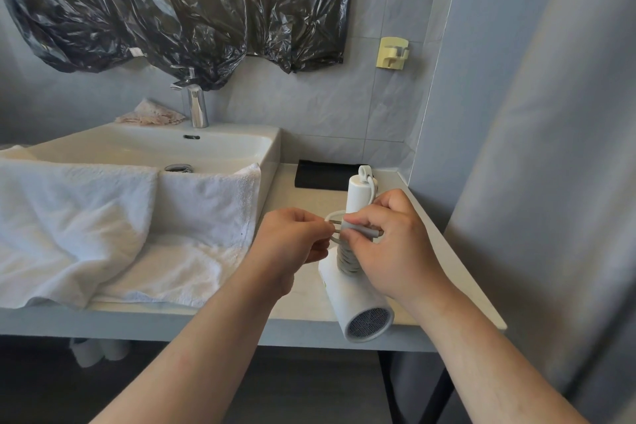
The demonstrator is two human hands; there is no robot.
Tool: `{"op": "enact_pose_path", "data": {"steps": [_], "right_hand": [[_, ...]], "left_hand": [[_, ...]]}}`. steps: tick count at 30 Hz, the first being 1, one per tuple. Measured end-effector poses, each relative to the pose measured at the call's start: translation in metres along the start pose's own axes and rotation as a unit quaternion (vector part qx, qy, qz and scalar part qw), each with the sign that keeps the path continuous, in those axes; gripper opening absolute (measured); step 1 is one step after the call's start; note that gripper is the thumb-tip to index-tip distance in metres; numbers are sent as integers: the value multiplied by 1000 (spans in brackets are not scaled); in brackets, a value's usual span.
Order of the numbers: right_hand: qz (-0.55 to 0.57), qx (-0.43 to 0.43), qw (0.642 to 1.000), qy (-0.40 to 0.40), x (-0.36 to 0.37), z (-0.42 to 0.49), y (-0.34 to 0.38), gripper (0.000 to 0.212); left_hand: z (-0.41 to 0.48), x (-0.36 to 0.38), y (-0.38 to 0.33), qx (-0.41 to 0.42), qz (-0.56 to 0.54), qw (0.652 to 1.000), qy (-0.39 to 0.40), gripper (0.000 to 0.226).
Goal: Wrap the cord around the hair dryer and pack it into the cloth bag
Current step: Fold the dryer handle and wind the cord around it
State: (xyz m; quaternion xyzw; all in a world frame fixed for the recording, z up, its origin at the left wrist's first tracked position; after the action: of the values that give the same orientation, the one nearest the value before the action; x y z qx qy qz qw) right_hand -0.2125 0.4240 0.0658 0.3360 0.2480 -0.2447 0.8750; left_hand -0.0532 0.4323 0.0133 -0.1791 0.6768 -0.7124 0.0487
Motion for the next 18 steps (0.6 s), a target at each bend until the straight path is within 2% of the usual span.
{"op": "enact_pose_path", "data": {"steps": [7,14,18], "right_hand": [[-2,8,1000,2,-2,1,1,10],[-19,-2,1000,6,-3,1,6,13],[-20,3,1000,-1,-2,2,7,13]], "left_hand": [[-2,11,6,-47,-88,994,34,8],[1,5,1,-37,-23,999,-19,11],[2,4,-9,-5,40,998,-45,16]]}}
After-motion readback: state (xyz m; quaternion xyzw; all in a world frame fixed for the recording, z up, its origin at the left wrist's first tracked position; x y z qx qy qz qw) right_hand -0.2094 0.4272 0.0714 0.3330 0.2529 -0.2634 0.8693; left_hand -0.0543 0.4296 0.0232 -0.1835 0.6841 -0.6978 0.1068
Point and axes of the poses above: each hand's wrist, its own z-axis towards the middle knuckle, its own x-axis out of the palm, y = z × x, the point moved 8 cm from there along z, towards the middle knuckle, and after that the axes turned 8 degrees about -z, right-handed, at the moved point
